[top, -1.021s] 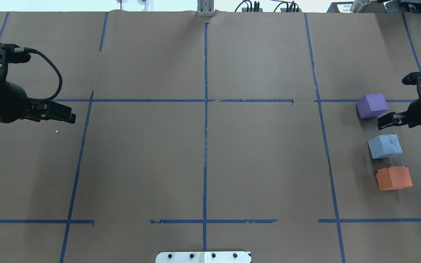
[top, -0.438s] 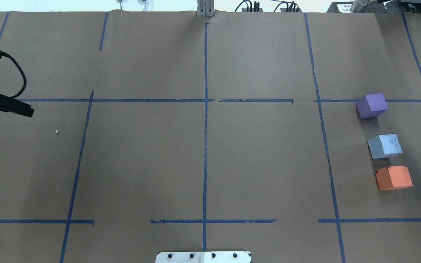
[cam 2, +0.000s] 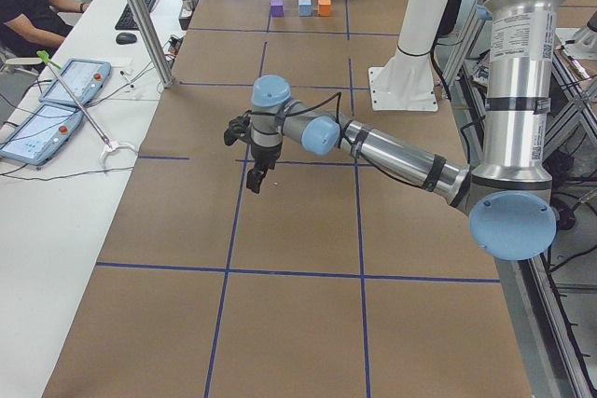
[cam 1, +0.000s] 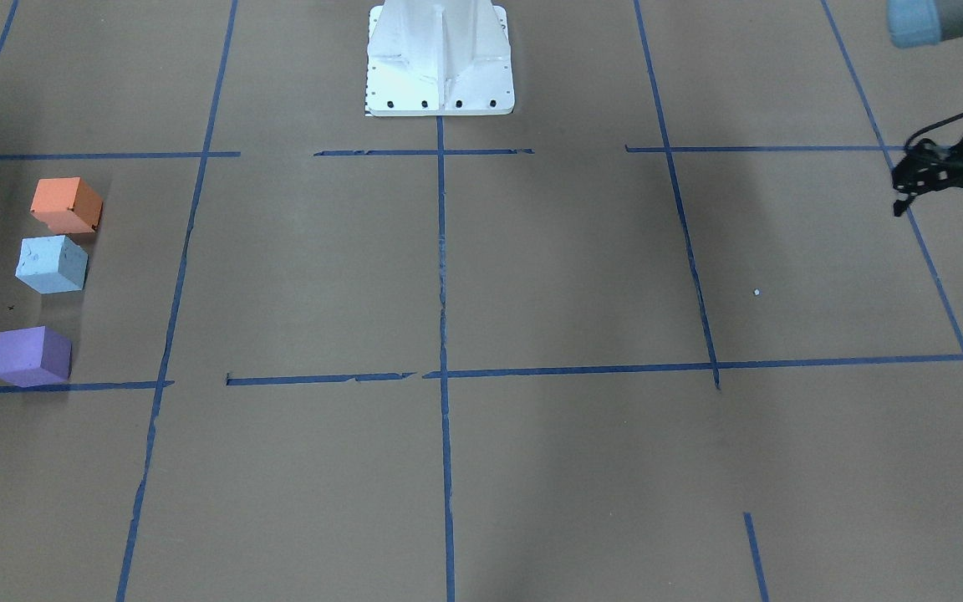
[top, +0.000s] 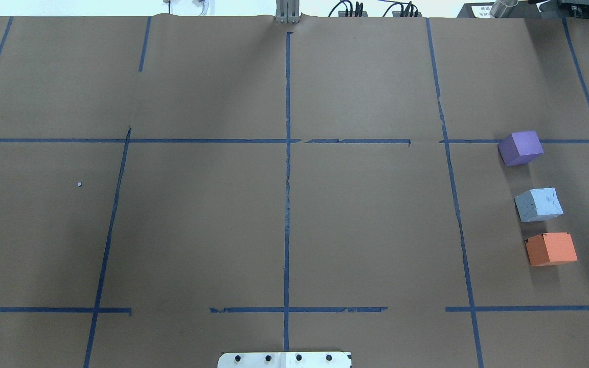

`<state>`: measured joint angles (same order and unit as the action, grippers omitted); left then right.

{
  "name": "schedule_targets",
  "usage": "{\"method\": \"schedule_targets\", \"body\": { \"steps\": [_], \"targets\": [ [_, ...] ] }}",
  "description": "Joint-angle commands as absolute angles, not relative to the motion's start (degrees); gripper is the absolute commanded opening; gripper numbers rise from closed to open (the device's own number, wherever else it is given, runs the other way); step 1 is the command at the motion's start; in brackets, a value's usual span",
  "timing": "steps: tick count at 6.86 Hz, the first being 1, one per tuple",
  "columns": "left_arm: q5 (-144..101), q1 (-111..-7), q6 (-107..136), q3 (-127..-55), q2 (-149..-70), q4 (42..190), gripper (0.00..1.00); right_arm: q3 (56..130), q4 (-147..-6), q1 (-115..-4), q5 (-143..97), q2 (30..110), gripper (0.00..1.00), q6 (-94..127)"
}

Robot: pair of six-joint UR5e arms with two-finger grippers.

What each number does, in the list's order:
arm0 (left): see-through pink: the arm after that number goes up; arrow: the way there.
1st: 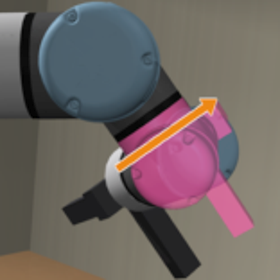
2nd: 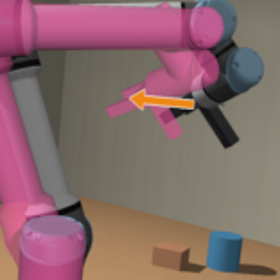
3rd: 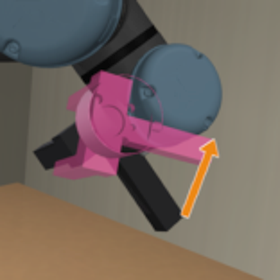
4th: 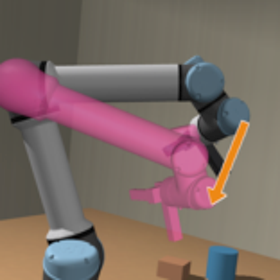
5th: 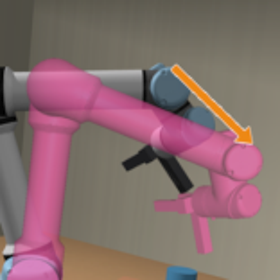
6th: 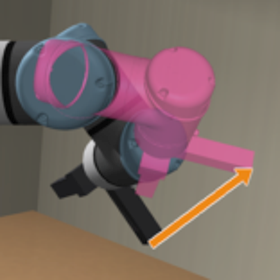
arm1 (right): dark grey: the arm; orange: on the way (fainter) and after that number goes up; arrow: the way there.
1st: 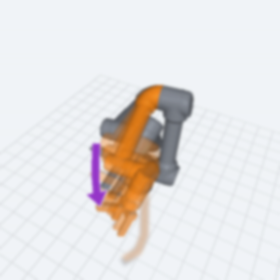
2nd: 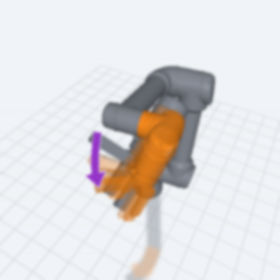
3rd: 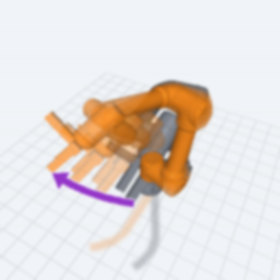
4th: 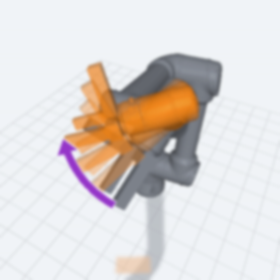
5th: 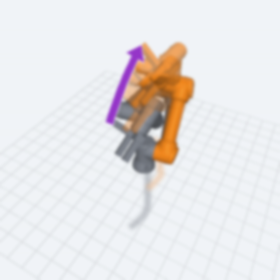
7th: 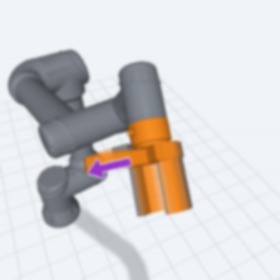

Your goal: Place blue block between orange and purple blocks

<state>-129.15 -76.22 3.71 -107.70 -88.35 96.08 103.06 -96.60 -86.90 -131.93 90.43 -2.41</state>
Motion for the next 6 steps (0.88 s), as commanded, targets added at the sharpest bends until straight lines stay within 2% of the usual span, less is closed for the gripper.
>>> {"method": "schedule_targets", "body": {
  "steps": [1, 3, 6],
  "targets": [
    [-136.58, -87.34, -12.36, -98.19, -88.68, 95.89, 1.00, 102.57, -97.74, -87.89, -132.19, 91.58, 1.00, -7.03],
    [-137.64, -87.63, -9.93, -98.96, -89.30, 87.29, 1.00, 101.24, -97.03, -87.89, -132.54, 91.06, 1.00, -6.86],
    [-137.63, -87.63, -10.11, -99.49, -89.38, 87.80, 1.00, 102.22, -97.12, -87.63, -134.64, 90.97, 1.00, -6.42]
  ]
}}
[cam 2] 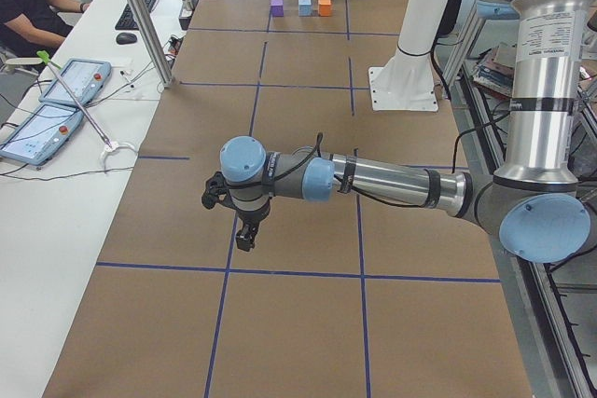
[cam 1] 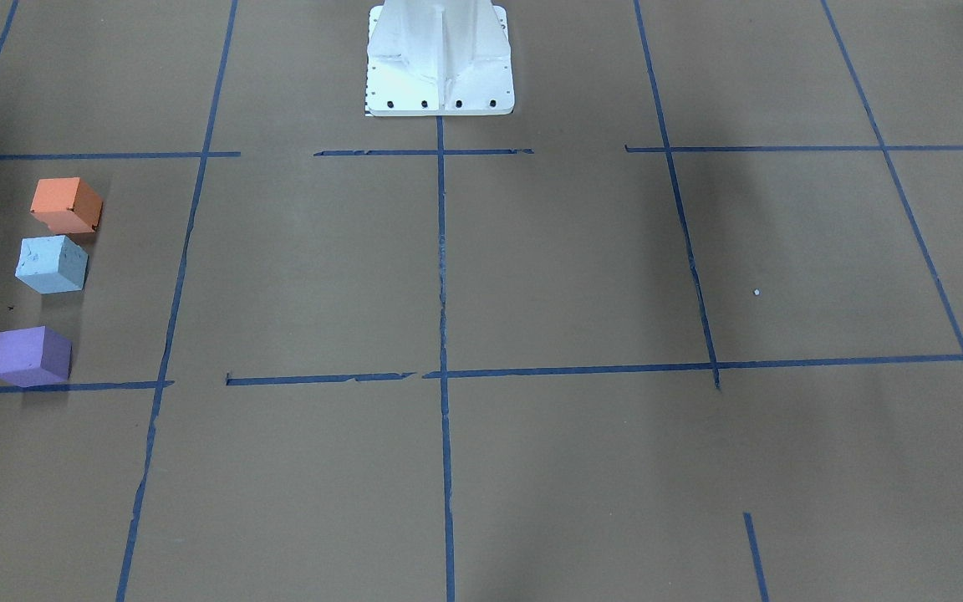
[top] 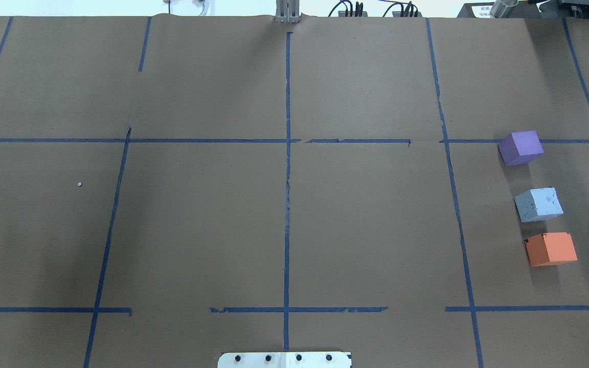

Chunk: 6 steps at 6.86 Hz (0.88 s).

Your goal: Place blue block between orange and purple blocks

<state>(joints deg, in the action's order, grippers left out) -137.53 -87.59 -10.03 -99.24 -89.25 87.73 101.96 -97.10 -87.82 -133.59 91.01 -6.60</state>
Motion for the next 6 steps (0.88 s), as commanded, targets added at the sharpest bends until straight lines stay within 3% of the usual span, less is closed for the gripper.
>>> {"method": "schedule_targets", "body": {
  "steps": [1, 6],
  "targets": [
    [-137.72, -87.63, -10.28, -99.75, -89.30, 88.59, 1.00, 102.56, -97.12, -87.71, -134.74, 91.14, 1.00, -6.59],
    [-138.16, -87.71, -10.37, -101.24, -88.59, 93.43, 1.00, 102.57, -97.03, -87.71, -134.82, 91.32, 1.00, -6.94]
  ]
}}
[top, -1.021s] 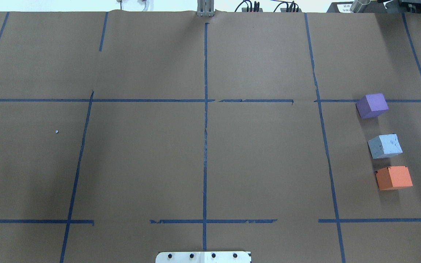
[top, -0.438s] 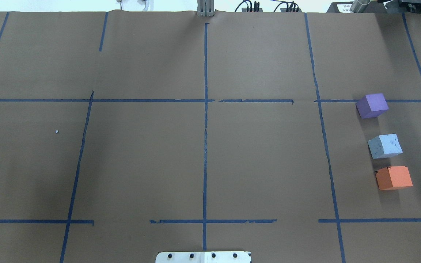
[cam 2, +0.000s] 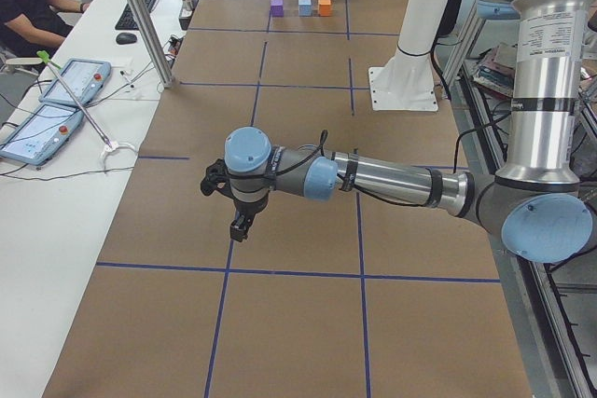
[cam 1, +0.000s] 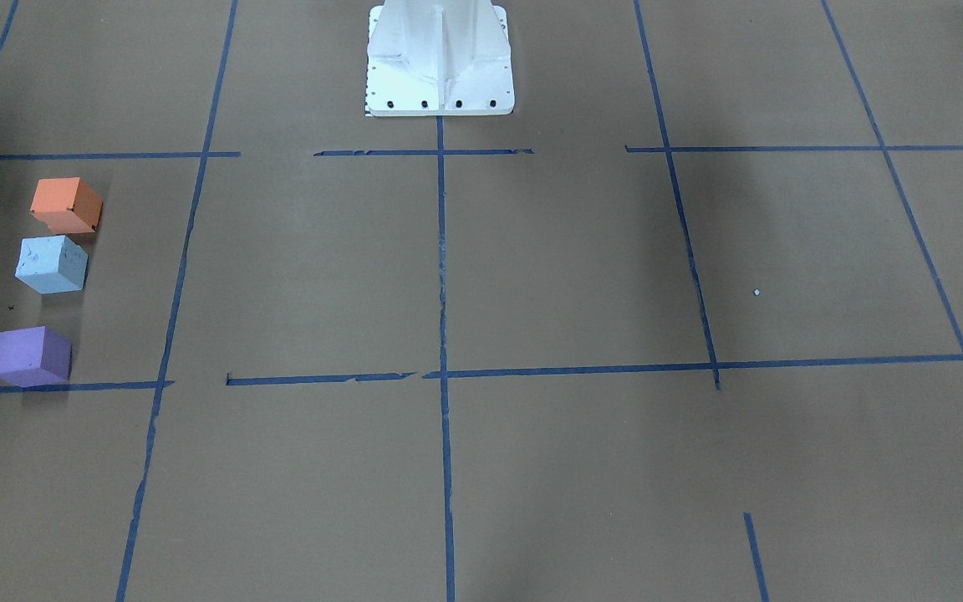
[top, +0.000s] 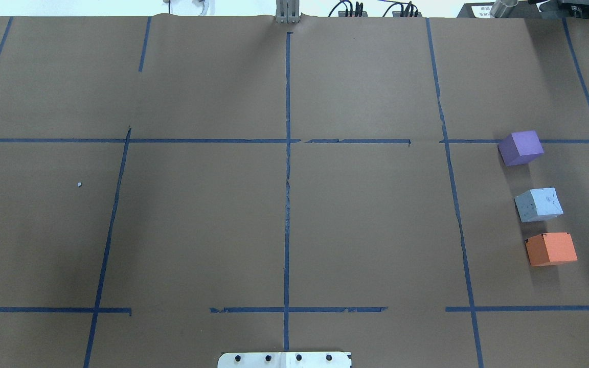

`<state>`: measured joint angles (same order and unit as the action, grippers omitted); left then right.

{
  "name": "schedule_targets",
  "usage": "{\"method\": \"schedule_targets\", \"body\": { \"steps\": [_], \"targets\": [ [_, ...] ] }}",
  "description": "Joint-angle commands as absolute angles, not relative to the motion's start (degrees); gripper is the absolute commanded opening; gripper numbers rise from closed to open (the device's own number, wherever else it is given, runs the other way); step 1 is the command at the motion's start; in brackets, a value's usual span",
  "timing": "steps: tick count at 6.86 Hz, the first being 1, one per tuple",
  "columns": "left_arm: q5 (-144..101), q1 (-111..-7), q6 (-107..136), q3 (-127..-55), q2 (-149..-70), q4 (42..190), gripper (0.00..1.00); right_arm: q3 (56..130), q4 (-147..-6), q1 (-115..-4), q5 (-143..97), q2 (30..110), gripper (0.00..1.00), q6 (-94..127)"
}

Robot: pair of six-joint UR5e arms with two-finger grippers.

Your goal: Place blue block between orange and purple blocks

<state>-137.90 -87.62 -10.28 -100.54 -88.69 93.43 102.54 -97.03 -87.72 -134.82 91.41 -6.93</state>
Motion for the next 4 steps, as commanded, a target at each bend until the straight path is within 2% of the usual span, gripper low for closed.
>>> {"method": "schedule_targets", "body": {
  "steps": [1, 4],
  "targets": [
    [-138.08, -87.63, -10.37, -102.73, -86.94, 92.99, 1.00, 102.57, -97.03, -87.71, -134.91, 91.58, 1.00, -6.94],
    [-137.90, -87.71, -10.28, -103.71, -85.96, 92.99, 1.00, 103.96, -97.03, -87.71, -135.00, 93.41, 1.00, -7.12]
  ]
}}
